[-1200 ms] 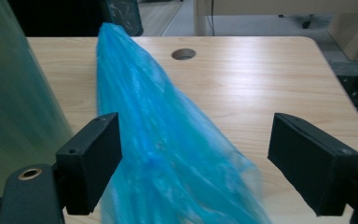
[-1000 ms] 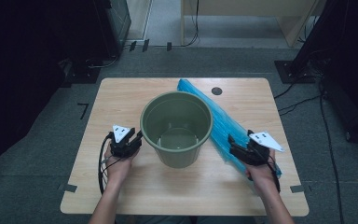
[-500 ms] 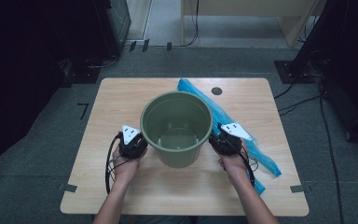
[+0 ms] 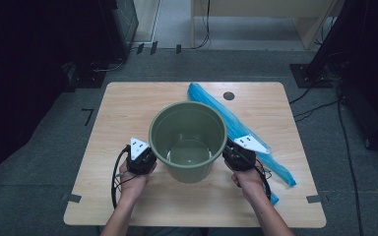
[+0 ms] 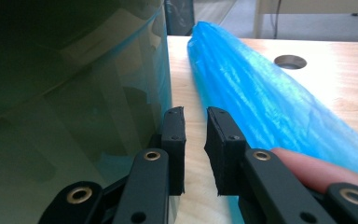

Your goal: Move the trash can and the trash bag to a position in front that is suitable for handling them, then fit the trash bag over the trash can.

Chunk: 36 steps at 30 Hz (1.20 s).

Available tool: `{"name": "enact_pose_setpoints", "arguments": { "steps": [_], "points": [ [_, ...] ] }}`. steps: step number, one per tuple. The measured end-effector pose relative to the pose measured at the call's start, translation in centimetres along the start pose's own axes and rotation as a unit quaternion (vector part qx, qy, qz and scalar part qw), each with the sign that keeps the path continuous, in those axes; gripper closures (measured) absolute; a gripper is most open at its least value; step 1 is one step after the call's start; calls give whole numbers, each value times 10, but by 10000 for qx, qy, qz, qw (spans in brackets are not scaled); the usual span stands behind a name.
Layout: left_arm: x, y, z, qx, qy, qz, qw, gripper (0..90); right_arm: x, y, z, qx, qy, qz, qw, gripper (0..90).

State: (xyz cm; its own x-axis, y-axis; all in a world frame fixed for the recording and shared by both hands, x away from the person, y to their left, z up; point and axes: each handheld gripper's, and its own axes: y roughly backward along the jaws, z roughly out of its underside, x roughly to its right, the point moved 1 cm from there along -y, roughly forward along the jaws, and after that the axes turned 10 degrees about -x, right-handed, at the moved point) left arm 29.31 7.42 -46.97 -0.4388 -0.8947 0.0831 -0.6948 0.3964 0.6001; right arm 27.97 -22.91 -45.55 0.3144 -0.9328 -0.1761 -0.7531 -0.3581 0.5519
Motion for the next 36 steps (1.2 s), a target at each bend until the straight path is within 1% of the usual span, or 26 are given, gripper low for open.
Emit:
{"name": "enact_pose_setpoints", "arguments": {
  "steps": [6, 10, 11, 12, 13, 14, 15, 16, 17, 18, 19, 20, 21, 22, 23, 24, 25, 26, 27, 29, 30, 31, 32, 33, 34, 36],
  "points": [
    [1, 14, 10, -34, 29, 93, 9999, 900, -8, 10, 8, -30, 80, -94, 9999, 782],
    [1, 18, 14, -12, -83, 195, 9998, 900, -9, 17, 13, -55, 149, -158, 9997, 774],
    [-2, 21, 16, -33, -90, 300, 9995, 888, -9, 18, 14, -78, 191, -202, 9996, 748],
    [-2, 21, 16, -33, -90, 300, 9995, 859, -9, 18, 14, -78, 191, -202, 9996, 748],
    [-11, 23, 17, -79, 25, 458, 9989, 801, -5, 23, 15, -113, 367, -291, 9988, 632],
    [-11, 23, 17, -79, 25, 458, 9989, 758, -5, 23, 15, -113, 367, -291, 9988, 632],
    [-17, 24, 17, -65, 96, 434, 9990, 699, 2, 29, 16, -7, 608, -126, 9981, 467],
    [-22, 24, 18, -39, 155, 390, 9991, 699, 2, 29, 16, -7, 608, -126, 9981, 467],
    [-28, 23, 20, -55, 214, 326, 9992, 629, 7, 31, 17, 54, 736, 136, 9972, 392],
    [-34, 21, 22, -105, 255, 245, 9993, 489, 18, 33, 18, 39, 874, 703, 9937, 238],
    [-39, 18, 25, -131, 323, 136, 9993, 436, 25, 33, 19, 3, 910, 942, 9914, 165],
    [-44, 16, 29, -219, 303, -38, 9993, 390, 32, 33, 20, -70, 863, 1163, 9894, 146],
    [-47, 12, 32, -300, 340, -231, 9987, 352, 39, 32, 22, -170, 727, 1199, 9900, 131],
    [-51, 9, 36, -413, 343, -400, 9978, 352, 39, 32, 22, -170, 727, 1199, 9900, 131],
    [-53, 6, 38, -521, 393, -482, 9967, 284, 51, 30, 26, -405, 563, 918, 9934, 41],
    [-55, 4, 40, -617, 432, -543, 9957, 284, 51, 30, 26, -405, 563, 918, 9934, 41],
    [-56, 1, 41, -692, 463, -631, 9945, 249, 56, 27, 29, -569, 554, 819, 9935, 0],
    [-57, -1, 42, -763, 478, -712, 9934, 201, 64, 20, 34, -834, 527, 770, 9921, 0],
    [-57, -3, 44, -823, 463, -754, 9927, 201, 64, 20, 34, -834, 527, 770, 9921, 0],
    [-58, -6, 45, -908, 450, -797, 9916, 177, 71, 11, 40, -1015, 377, 845, 9905, 0],
    [-59, -7, 47, -980, 438, -786, 9911, 177, 72, 9, 41, -1063, 370, 826, 9902, 0],
    [-59, -7, 47, -980, 438, -786, 9911, 177, 72, 9, 41, -1063, 370, 826, 9902, 0],
    [-60, -9, 48, -1088, 423, -796, 9900, 176, 74, 4, 45, -1160, 449, 855, 9885, 0],
    [-60, -9, 48, -1088, 423, -796, 9900, 176, 74, 4, 45, -1160, 449, 855, 9885, 0],
    [-60, -10, 48, -1094, 440, -797, 9898, 176, 76, 1, 46, -1215, 496, 921, 9871, 0],
    [-61, -10, 49, -1112, 463, -784, 9896, 176, 81, -2, 49, -1325, 439, 1018, 9850, 0]
  ]
}}
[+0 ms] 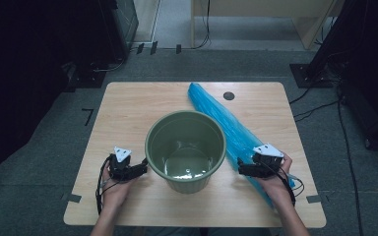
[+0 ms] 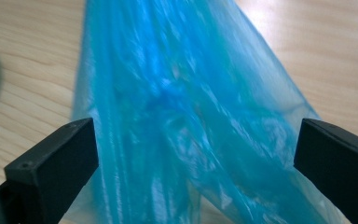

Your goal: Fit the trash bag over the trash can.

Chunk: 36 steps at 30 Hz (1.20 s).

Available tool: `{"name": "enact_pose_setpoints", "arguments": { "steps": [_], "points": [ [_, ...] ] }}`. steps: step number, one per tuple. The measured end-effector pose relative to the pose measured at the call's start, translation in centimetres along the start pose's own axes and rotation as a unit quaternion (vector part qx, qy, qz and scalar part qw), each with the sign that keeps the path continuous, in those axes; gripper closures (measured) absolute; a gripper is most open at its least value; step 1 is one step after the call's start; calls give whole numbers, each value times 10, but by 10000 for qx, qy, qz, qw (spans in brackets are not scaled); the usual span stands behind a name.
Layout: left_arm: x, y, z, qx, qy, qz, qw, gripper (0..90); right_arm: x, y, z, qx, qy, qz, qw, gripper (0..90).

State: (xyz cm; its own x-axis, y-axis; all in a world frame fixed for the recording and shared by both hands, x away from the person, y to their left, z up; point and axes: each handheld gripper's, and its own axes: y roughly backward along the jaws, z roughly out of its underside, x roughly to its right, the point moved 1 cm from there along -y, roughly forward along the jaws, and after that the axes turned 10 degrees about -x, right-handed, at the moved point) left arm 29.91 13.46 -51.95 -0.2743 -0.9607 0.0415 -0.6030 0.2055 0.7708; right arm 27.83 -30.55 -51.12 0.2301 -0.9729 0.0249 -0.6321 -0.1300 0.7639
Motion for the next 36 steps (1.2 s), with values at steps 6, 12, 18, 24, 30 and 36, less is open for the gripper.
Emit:
{"name": "enact_pose_setpoints", "arguments": {
  "steps": [6, 12, 18, 24, 30, 36],
  "points": [
    [-2, -3, 2, -154, 37, 66, 9999, 176, 4, -13, 7, -370, -66, 63, 9993, 0],
    [-3, -3, 2, -148, 41, 28, 9999, 180, 10, -18, 9, -498, -312, -73, 9982, 17],
    [-2, -4, 3, -125, 3, -2, 9999, 184, 12, -12, 14, -85, -361, -19, 9993, 445],
    [-2, -4, 3, -146, -28, -31, 9999, 184, 13, -10, 15, 21, -401, 88, 9992, 825],
    [-1, -5, 2, -168, -75, -88, 9998, 184, 17, 2, 11, 593, -718, 99, 9956, 854],
    [1, -5, 2, -185, -120, -158, 9996, 183, 18, 37, -3, 1400, -728, 268, 9871, 862]
  ]
}}
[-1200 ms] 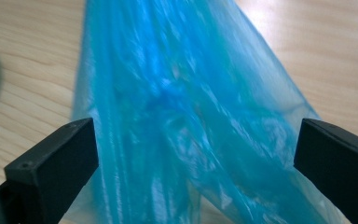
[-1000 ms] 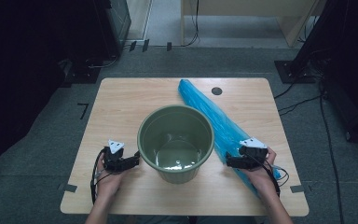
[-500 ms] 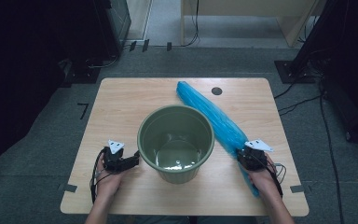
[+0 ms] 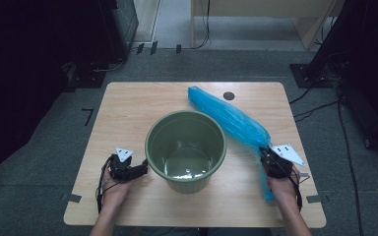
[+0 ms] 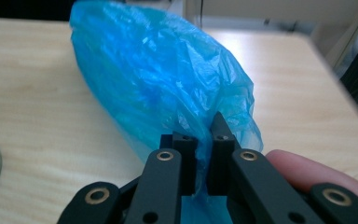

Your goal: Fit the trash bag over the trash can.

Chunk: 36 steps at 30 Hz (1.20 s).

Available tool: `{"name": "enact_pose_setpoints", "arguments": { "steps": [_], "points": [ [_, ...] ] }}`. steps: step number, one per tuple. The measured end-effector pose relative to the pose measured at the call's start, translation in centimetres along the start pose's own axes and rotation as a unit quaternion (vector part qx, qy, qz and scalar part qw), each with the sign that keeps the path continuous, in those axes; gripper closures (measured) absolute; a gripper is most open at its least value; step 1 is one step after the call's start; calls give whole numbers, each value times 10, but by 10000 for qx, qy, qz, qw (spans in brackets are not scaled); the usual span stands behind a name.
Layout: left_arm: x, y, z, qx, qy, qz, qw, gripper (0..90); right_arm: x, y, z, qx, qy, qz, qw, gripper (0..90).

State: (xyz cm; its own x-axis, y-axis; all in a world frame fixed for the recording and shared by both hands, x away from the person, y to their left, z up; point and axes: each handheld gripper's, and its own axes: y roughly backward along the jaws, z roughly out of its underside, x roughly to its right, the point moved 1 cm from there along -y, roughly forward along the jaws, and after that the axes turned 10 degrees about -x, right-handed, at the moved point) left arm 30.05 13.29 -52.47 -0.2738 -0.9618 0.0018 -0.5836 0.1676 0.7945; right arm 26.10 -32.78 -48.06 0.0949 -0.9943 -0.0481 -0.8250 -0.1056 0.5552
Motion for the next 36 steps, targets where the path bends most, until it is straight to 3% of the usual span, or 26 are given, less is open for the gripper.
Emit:
{"name": "enact_pose_setpoints", "arguments": {
  "steps": [7, 11, 18, 25, 27, 28, 33, 35, 36],
  "points": [
    [0, 0, -1, -2, 23, -27, 10000, 184, -2, 25, -20, 544, -146, -25, 9984, 861],
    [0, 0, -1, -12, 36, -44, 10000, 183, -10, 44, -34, 998, -145, -72, 9949, 860],
    [1, -1, -1, -8, 49, -53, 10000, 184, -21, 64, -51, 1413, -90, -96, 9899, 860],
    [1, -1, -1, -8, 62, -63, 10000, 184, -33, 82, -79, 1910, -173, -178, 9813, 860],
    [1, -1, -1, -9, 58, -64, 10000, 184, -40, 90, -95, 2108, -90, -226, 9772, 861],
    [1, -1, -1, -6, 62, -63, 10000, 184, -40, 90, -95, 2108, -90, -226, 9772, 861],
    [1, -1, -1, -4, 63, -65, 10000, 184, -52, 106, -121, 2409, 23, -316, 9700, 861],
    [1, -1, -1, -5, 64, -65, 10000, 184, -59, 117, -135, 2583, 113, -351, 9654, 861],
    [1, -1, -1, -2, 66, -64, 10000, 184, -59, 117, -135, 2583, 113, -351, 9654, 861]
  ]
}}
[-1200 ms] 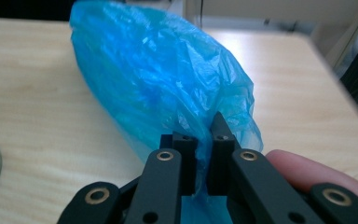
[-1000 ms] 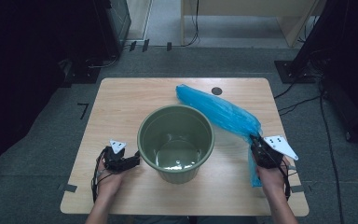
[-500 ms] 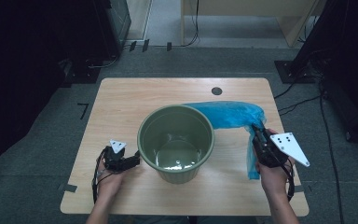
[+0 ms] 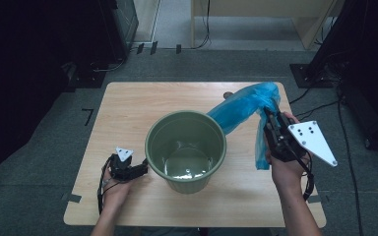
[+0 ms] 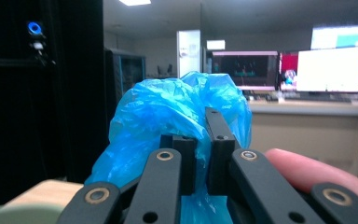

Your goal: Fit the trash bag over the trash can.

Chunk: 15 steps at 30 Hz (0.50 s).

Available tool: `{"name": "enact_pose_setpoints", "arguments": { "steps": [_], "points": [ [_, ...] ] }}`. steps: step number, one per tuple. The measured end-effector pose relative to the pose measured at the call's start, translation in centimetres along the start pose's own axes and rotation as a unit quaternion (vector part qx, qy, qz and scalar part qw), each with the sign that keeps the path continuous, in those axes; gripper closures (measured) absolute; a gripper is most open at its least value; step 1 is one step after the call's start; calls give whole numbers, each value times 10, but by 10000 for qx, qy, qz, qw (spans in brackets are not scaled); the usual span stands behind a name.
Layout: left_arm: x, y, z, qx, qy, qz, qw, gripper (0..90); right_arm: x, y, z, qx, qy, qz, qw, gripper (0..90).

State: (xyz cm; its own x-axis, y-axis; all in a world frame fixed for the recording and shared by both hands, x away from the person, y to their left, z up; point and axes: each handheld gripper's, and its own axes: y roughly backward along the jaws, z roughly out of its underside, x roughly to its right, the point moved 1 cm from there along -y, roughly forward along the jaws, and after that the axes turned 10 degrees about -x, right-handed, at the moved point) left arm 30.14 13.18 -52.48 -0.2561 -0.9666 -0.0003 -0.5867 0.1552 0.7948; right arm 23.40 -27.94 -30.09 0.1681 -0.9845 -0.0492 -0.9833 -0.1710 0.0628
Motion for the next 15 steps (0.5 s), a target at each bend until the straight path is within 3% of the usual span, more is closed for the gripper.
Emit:
{"name": "enact_pose_setpoints", "arguments": {
  "steps": [6, 15],
  "points": [
    [0, 0, 0, -2, 0, 0, 10000, 184, -20, 10, -39, 380, 166, -109, 9991, 861],
    [0, 0, 0, 1, 2, -2, 10000, 184, -44, 21, -78, 640, 347, -320, 9968, 860]
  ]
}}
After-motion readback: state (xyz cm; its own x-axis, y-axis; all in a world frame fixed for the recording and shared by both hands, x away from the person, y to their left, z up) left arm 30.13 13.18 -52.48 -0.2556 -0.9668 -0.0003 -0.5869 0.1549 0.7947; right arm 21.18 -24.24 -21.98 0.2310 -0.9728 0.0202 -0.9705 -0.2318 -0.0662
